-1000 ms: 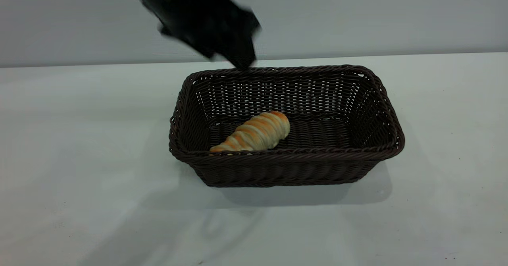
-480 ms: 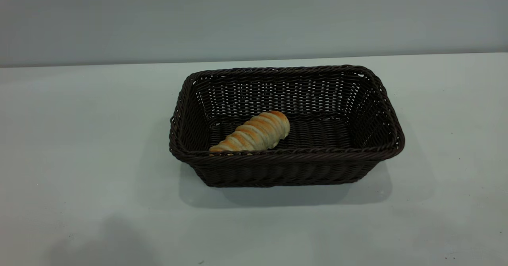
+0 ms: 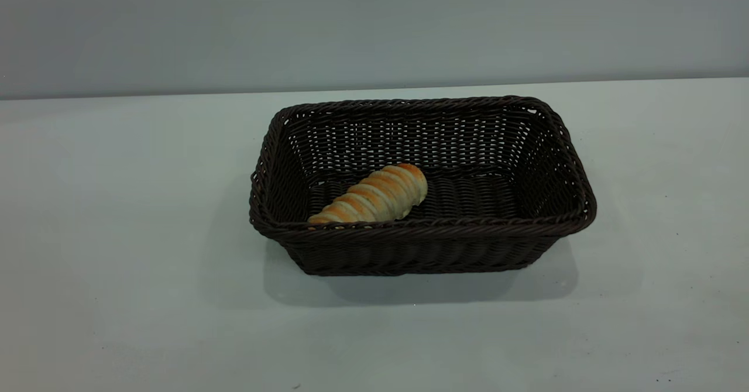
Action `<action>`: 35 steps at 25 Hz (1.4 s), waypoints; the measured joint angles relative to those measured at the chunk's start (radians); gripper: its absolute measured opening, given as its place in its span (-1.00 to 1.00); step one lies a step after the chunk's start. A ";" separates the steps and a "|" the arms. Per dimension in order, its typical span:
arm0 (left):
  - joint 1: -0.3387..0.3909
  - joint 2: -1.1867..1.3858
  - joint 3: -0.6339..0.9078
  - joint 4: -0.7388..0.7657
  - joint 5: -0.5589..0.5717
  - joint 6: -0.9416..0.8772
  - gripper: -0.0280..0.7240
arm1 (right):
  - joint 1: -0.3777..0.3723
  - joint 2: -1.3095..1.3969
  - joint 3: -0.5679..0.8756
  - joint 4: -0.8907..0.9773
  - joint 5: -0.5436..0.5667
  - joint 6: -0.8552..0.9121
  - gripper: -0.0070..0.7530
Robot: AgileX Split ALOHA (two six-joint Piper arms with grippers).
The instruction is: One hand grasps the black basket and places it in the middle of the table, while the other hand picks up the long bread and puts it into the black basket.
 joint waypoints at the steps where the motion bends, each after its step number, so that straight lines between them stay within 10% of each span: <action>1: 0.000 -0.036 0.050 0.003 -0.001 0.000 0.57 | 0.000 0.000 0.000 0.000 0.000 0.000 0.03; 18: 0.000 -0.557 0.271 0.037 -0.055 -0.003 0.57 | 0.000 -0.001 0.000 0.000 0.000 0.000 0.03; 29: 0.005 -0.669 0.271 0.037 -0.048 -0.003 0.57 | -0.178 -0.001 0.000 0.003 0.001 0.000 0.03; 35: 0.272 -0.669 0.271 0.030 -0.044 -0.003 0.57 | -0.178 -0.001 0.000 0.003 0.001 0.000 0.03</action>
